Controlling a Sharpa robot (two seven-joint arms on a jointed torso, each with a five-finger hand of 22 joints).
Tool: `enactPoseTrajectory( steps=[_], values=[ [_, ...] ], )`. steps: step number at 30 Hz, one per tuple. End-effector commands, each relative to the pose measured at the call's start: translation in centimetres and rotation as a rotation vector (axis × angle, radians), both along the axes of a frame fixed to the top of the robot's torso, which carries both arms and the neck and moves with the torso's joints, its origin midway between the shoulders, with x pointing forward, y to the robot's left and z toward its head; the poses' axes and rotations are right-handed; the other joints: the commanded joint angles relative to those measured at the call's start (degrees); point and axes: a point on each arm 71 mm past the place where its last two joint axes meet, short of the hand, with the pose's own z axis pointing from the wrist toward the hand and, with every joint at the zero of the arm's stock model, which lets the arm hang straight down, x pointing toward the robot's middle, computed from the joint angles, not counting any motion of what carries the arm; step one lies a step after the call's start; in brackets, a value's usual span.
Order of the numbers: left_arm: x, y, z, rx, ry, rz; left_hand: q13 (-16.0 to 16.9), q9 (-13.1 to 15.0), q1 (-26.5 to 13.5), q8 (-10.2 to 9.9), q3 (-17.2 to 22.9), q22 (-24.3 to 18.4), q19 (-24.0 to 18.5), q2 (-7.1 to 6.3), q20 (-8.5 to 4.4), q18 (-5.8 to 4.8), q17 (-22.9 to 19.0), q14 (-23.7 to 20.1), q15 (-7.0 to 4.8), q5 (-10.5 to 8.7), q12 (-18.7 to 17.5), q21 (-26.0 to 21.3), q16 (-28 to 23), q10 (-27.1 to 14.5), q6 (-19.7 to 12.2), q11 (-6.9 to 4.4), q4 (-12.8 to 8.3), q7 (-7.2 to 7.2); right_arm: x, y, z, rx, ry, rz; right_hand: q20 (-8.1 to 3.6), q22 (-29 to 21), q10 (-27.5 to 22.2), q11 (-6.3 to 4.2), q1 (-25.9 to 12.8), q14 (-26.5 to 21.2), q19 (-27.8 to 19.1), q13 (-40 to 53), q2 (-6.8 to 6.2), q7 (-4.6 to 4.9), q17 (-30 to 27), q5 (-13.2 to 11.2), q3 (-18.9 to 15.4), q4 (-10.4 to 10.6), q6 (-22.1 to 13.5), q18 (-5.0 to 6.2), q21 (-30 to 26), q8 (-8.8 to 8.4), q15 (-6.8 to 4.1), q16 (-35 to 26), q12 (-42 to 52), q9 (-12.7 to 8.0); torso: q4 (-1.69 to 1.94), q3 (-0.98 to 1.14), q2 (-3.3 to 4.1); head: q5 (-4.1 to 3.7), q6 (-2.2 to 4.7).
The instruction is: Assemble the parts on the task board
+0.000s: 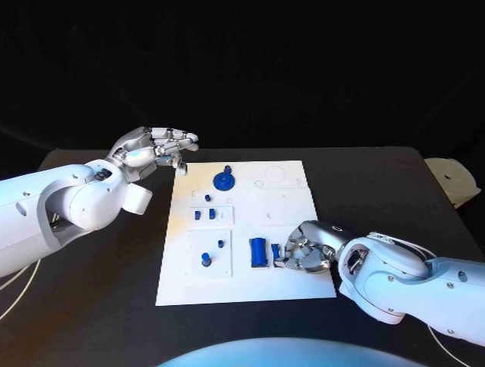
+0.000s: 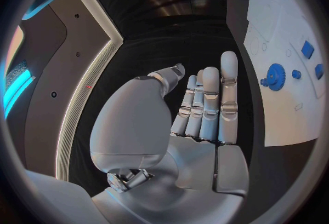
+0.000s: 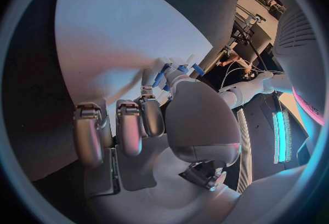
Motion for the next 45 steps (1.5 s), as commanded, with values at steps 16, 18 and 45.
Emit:
enactPoseTrajectory(
  steps=[16,18,45],
  values=[
    [0.4,-0.4,-0.5,-0.019,0.002,0.003,-0.1,-0.1,0.0,-0.2,-0.1,-0.1,0.3,0.44,0.07,0.80,-0.1,-0.3,0.11,-0.30,0.2,-0.2,0.4,-0.3,-0.3,-0.11,0.3,0.07,3.4,-3.5,3.2,0.529,-0.056,-0.168,0.53,14.0,0.2,1.44,2.4,5.1,4.8,8.1,0.71,1.96,10.8,2.5,-2.1,0.0,-4.3,-0.04,-3.4,-3.33,1.13,-1.3,-4.0,-1.8,-0.16,-0.55,-1.27,-0.56,1.41],
    [0.5,-0.4,-0.7,-0.024,0.002,0.014,-0.1,-0.1,0.0,-0.2,-0.1,-0.1,0.3,0.45,0.08,0.80,-0.1,-0.3,0.12,-0.31,0.2,-0.3,0.4,-0.3,-0.3,-0.11,0.3,0.06,4.3,-4.1,3.4,0.574,-0.048,-0.198,0.86,12.7,-1.7,1.82,3.4,4.5,3.4,6.4,0.78,2.40,8.6,2.7,-2.3,0.0,-5.1,0.84,-7.8,-3.93,1.47,-2.6,-8.1,-2.0,-0.15,-0.69,-1.58,-0.71,1.57],
    [4.7,-0.5,-5.2,-0.059,-0.007,0.311,-8.9,-18.5,-23.0,-14.2,-31.3,-38.0,-66.1,10.93,-7.17,-9.73,-26.5,-61.1,-2.37,-3.67,-21.3,-37.8,-65.8,-57.0,-51.1,-7.08,-5.0,-10.83,16.7,-7.0,2.5,0.853,-0.092,-0.506,-1.86,-74.9,-42.2,1.08,-11.0,-83.9,-43.3,-74.9,8.76,-2.89,-74.9,-10.1,-12.6,-16.4,-61.0,-0.82,-89.7,-19.74,4.62,-89.1,-78.0,-41.2,-0.64,-1.62,-5.66,-0.62,10.63]
  ],
)
